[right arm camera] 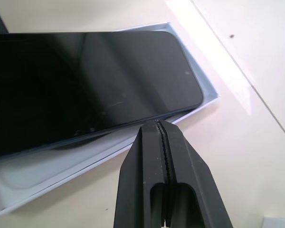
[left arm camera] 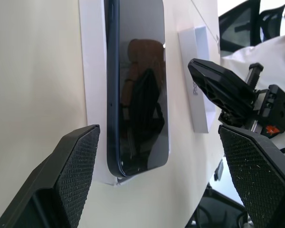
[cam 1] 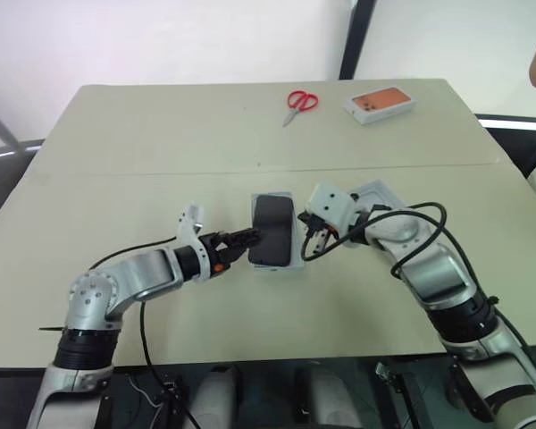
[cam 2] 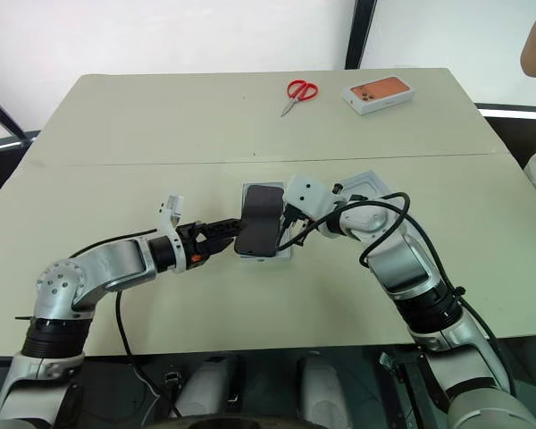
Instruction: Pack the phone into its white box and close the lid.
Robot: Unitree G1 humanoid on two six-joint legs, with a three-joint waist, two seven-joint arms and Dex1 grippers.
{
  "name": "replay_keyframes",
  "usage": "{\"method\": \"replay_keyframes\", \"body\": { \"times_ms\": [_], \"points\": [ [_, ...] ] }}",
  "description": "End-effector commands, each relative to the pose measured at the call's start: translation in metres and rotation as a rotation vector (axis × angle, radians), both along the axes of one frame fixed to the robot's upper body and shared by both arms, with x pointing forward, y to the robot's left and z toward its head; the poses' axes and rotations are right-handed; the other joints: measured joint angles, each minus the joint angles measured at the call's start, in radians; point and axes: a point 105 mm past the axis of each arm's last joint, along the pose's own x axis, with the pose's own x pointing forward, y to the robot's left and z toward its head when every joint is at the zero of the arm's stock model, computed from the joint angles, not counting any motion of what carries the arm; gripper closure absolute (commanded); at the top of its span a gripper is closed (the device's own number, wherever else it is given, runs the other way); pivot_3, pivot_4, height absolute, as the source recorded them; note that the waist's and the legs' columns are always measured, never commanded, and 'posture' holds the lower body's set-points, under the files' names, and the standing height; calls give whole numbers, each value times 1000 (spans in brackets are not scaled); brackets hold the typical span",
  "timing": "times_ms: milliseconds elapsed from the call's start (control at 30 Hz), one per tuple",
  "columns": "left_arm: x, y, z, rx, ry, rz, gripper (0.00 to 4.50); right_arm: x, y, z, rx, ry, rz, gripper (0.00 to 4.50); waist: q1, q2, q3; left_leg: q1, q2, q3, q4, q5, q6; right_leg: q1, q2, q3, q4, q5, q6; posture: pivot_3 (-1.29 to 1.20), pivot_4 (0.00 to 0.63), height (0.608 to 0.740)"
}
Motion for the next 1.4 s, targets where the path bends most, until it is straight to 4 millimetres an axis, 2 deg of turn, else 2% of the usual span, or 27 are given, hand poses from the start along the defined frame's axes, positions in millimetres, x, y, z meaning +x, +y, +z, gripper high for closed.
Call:
{"method": "replay_keyframes", "body": {
  "times_ms": [33, 100, 300, 467, 633, 800, 967, 1133, 1233, 1400],
  "points": [
    [-1, -1, 11, -26, -38, -14, 301, -20, 4, 7, -34, -16, 124, 4500, 1, 0, 0, 0, 0, 0, 0, 0, 0, 0, 0, 0, 0, 0, 0, 0, 150, 740],
    [-1, -1, 11, -27, -40, -21, 301, -26, 5, 3, -51, -2, 149, 4500, 0, 0, 0, 0, 0, 0, 0, -3, 5, 0, 0, 0, 0, 0, 0, 0, 150, 740],
    [-6, -12, 11, -29, -48, -74, 301, -32, 8, -13, -111, 30, 174, 4500, 0, 0, 0, 0, 0, 0, 0, -3, 5, 0, 0, 0, 0, 0, 0, 0, 150, 740],
    [-8, -14, 12, -30, -54, -87, 301, -33, 13, -18, -115, 37, 181, 4500, 1, 0, 0, 0, 0, 0, 0, -3, 5, 1, 0, 0, 0, 0, 0, 0, 150, 740],
    [-9, -15, 13, -23, -58, -95, 301, -32, 13, -18, -117, 31, 177, 4500, 1, 0, 0, 0, 0, 0, 0, -3, 5, 1, 0, 0, 0, 0, 0, 0, 150, 740],
    [-10, -11, 15, -15, -75, -91, 301, -29, 7, -7, -105, 0, 162, 4500, 1, 0, 0, 0, 0, 0, 0, -3, 5, 1, 0, 0, 0, 0, 0, 0, 150, 740],
    [-1, 9, 34, -8, -163, -27, 301, -25, -1, 12, -71, -38, 150, 4500, 1, 0, 0, 0, 0, 0, 0, -3, 5, 1, 0, 0, 0, 0, 0, 0, 150, 740],
    [21, 49, 47, 81, -257, 116, 301, -19, -10, 21, -61, -67, 117, 4500, -1, 0, 0, 0, 0, 0, 0, -3, 5, 1, 0, 0, 0, 0, 0, 0, 150, 740],
    [29, 70, 36, 213, -264, 151, 301, -5, -14, 21, -60, -88, 49, 4500, -2, 0, 0, 1, -1, 1, 0, -3, 6, 1, 1, 0, -1, 0, 0, 0, 150, 740],
    [31, 85, 16, 431, -321, 136, 301, 15, -9, 17, -40, -102, -29, 4500, -2, 0, 0, 0, -1, 1, 0, -3, 6, 0, 1, 0, -1, 0, 0, 0, 150, 740]
  ]
}}
